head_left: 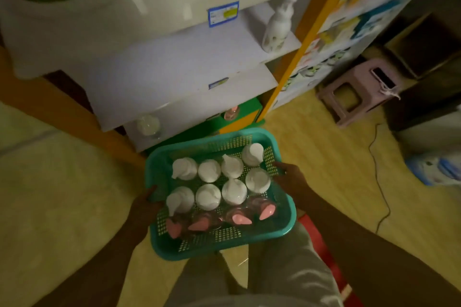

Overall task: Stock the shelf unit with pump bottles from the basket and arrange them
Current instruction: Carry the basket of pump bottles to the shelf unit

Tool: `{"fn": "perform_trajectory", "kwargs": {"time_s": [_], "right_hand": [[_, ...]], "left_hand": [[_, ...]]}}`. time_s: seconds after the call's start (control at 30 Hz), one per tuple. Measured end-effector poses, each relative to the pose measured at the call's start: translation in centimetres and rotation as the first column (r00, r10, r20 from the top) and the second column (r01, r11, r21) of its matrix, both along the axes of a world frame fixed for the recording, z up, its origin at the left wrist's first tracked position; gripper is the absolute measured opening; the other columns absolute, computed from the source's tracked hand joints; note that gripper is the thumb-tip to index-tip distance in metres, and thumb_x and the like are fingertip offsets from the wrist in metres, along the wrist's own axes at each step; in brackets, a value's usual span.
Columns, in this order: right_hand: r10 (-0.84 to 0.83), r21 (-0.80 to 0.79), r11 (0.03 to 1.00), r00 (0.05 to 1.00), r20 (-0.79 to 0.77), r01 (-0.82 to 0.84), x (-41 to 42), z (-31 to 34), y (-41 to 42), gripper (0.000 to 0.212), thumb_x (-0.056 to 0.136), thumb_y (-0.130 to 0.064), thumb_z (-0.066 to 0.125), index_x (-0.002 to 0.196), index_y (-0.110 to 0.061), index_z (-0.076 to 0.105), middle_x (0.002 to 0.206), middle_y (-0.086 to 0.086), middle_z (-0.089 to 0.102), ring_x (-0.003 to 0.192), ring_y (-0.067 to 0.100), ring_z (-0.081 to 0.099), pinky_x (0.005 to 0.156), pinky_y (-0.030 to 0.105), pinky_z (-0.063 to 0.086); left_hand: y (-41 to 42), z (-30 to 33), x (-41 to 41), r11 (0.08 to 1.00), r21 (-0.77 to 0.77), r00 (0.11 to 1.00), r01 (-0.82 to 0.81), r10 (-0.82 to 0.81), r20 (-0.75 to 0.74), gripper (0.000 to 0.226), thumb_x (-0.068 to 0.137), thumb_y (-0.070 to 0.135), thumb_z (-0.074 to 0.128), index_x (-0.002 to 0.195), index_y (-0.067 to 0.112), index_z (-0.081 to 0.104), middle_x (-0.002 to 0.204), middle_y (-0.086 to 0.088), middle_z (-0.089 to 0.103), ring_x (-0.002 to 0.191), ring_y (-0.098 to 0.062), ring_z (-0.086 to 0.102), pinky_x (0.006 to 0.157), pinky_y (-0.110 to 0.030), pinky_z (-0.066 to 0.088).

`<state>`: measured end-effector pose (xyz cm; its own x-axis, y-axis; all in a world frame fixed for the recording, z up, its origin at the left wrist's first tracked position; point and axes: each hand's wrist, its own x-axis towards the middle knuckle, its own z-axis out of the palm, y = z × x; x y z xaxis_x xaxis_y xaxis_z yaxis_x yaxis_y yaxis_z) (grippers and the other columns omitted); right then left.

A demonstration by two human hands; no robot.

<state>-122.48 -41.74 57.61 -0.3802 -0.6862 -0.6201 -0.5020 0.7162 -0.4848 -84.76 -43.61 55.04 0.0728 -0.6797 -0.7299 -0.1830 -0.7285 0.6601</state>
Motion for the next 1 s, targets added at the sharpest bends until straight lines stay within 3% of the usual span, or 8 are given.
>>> {"fn": "perform_trajectory", "kwargs": {"time_s": [0.13, 0.27, 0.5, 0.6, 0.7, 0.8, 0.9, 1.0], "right_hand": [[0.151, -0.010, 0.988, 0.988, -0.017, -0.152, -3.0, -1.0, -2.7, 0.034, 0.089, -0.025, 0.056, 0.123, -0.026, 0.059, 0.129, 0.013, 0.057, 0.105, 0.029, 0.060, 0.082, 0.036, 0.049], [0.216, 0.005, 0.976, 0.971, 0.100, -0.217, -7.5, -4.0, -7.0, 0.034, 0.090, -0.011, 0.057, 0.123, -0.015, 0.058, 0.118, 0.005, 0.059, 0.087, 0.019, 0.060, 0.064, 0.010, 0.047], [0.446, 0.023, 0.888, 0.871, 0.207, -0.460, -14.1, -11.0, -14.9, 0.047, 0.089, -0.010, 0.053, 0.135, -0.017, 0.048, 0.135, 0.011, 0.052, 0.125, 0.030, 0.049, 0.102, 0.031, 0.042], [0.455, 0.015, 0.881, 0.858, 0.239, -0.472, -14.4, -12.6, -15.9, 0.032, 0.094, -0.011, 0.051, 0.125, -0.005, 0.054, 0.125, 0.022, 0.057, 0.111, 0.036, 0.055, 0.073, 0.007, 0.046], [0.494, -0.020, 0.863, 0.834, 0.247, -0.505, -13.4, -15.5, -15.9, 0.026, 0.094, -0.016, 0.053, 0.119, -0.014, 0.060, 0.110, 0.008, 0.063, 0.086, 0.017, 0.057, 0.065, 0.018, 0.041], [0.437, -0.010, 0.891, 0.853, 0.285, -0.453, -12.5, -21.8, -15.6, 0.026, 0.093, -0.010, 0.054, 0.117, -0.018, 0.057, 0.103, 0.002, 0.060, 0.082, 0.011, 0.055, 0.062, 0.019, 0.041], [0.509, 0.048, 0.847, 0.833, 0.217, -0.530, -12.1, -30.2, -14.9, 0.014, 0.095, -0.008, 0.048, 0.105, -0.013, 0.056, 0.091, 0.002, 0.057, 0.076, 0.014, 0.056, 0.054, 0.016, 0.049], [0.529, 0.097, 0.827, 0.825, 0.199, -0.553, -13.1, -42.8, -14.5, 0.016, 0.092, -0.025, 0.052, 0.104, -0.017, 0.058, 0.105, 0.010, 0.061, 0.090, 0.025, 0.062, 0.080, 0.036, 0.055]], "left_hand": [[-0.4, -0.1, -3.0, 0.998, -0.015, 0.998, -0.066, 0.066, 0.005, 0.056, 0.087, -0.008, 0.055, 0.139, 0.002, 0.038, 0.135, -0.022, 0.049, 0.112, -0.039, 0.054, 0.094, -0.047, 0.045], [-0.3, -0.7, -7.7, 0.982, -0.011, 0.980, -0.187, 0.187, 0.065, 0.059, 0.088, -0.003, 0.056, 0.142, 0.004, 0.034, 0.134, -0.024, 0.049, 0.107, -0.033, 0.054, 0.089, -0.042, 0.046], [0.7, -5.1, -17.0, 0.913, 0.013, 0.900, -0.407, 0.398, 0.179, 0.059, 0.084, -0.008, 0.058, 0.138, 0.010, 0.043, 0.122, -0.016, 0.057, 0.088, -0.021, 0.057, 0.071, -0.028, 0.049], [2.3, -6.8, -18.2, 0.875, 0.032, 0.855, -0.483, 0.464, 0.232, 0.059, 0.081, -0.016, 0.056, 0.134, 0.008, 0.048, 0.114, -0.019, 0.061, 0.076, -0.019, 0.057, 0.052, -0.011, 0.049], [3.8, -10.3, -17.9, 0.843, 0.062, 0.823, -0.535, 0.503, 0.265, 0.059, 0.080, -0.017, 0.057, 0.131, 0.010, 0.051, 0.103, -0.016, 0.062, 0.062, -0.014, 0.056, 0.051, -0.013, 0.049], [4.3, -16.7, -17.1, 0.831, 0.085, 0.820, -0.549, 0.517, 0.245, 0.059, 0.079, -0.016, 0.059, 0.133, 0.007, 0.051, 0.106, -0.021, 0.063, 0.069, -0.022, 0.059, 0.072, -0.036, 0.049], [3.3, -23.7, -16.8, 0.836, 0.072, 0.814, -0.544, 0.506, 0.285, 0.059, 0.080, -0.012, 0.059, 0.132, 0.014, 0.051, 0.113, -0.021, 0.063, 0.073, -0.024, 0.061, 0.065, -0.033, 0.049], [2.4, -32.1, -16.1, 0.854, 0.038, 0.823, -0.519, 0.488, 0.290, 0.057, 0.082, -0.009, 0.058, 0.132, 0.017, 0.052, 0.118, -0.018, 0.061, 0.081, -0.028, 0.062, 0.069, -0.035, 0.052]]}}
